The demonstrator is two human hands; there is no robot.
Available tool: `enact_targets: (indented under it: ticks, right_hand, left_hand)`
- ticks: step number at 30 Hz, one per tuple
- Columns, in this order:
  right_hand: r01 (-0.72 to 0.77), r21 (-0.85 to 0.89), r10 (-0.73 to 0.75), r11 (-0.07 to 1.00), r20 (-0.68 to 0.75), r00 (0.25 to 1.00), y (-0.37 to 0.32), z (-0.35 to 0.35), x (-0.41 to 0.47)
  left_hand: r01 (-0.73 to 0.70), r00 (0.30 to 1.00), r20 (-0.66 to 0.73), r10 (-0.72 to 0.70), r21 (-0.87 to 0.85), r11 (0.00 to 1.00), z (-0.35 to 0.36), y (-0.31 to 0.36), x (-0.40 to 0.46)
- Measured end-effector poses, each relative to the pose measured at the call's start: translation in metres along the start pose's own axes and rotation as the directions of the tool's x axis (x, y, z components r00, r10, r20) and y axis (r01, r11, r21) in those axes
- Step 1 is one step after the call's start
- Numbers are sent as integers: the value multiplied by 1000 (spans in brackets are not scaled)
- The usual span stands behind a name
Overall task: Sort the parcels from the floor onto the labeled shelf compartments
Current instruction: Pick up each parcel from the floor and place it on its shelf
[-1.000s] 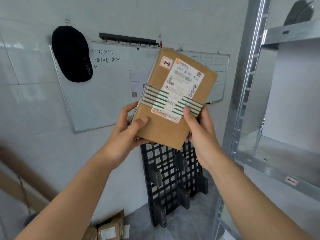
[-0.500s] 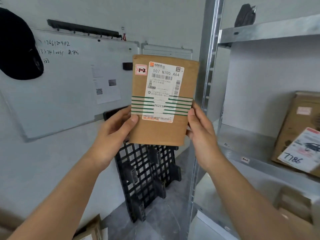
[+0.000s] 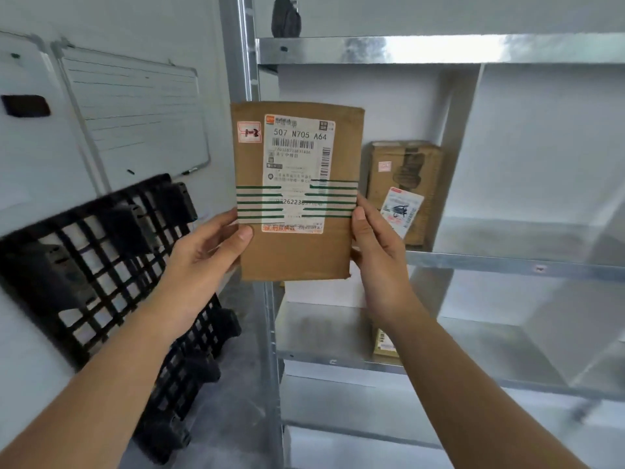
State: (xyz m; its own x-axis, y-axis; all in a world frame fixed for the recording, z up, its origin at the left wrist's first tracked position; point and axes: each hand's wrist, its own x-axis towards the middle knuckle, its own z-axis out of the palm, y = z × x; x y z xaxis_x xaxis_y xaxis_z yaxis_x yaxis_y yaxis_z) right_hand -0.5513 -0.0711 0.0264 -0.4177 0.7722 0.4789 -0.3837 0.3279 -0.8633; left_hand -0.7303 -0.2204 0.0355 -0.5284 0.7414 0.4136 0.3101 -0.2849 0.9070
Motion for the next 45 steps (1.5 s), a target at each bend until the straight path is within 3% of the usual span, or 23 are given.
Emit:
enact_targets:
  ticks: [10, 26, 35, 45]
  right_hand:
    - [6, -135, -23, 991, -121, 992, -46, -139, -29]
    - [-56, -182, 30, 982, -143, 989, -107, -437, -56]
    - [-81, -226, 23, 971, -246, 969, -93, -509, -38]
    - [-101, -252, 22, 963, -296, 955, -65, -544, -3]
  left_hand:
    - [23, 978, 211, -9, -63, 998, 136, 23, 0]
    - [57, 943, 333, -27, -82, 995, 435, 41, -25]
    - [58, 903, 429, -13, -91, 994, 516, 18, 6]
    - [81, 874, 486, -13, -120, 989, 558, -8, 50]
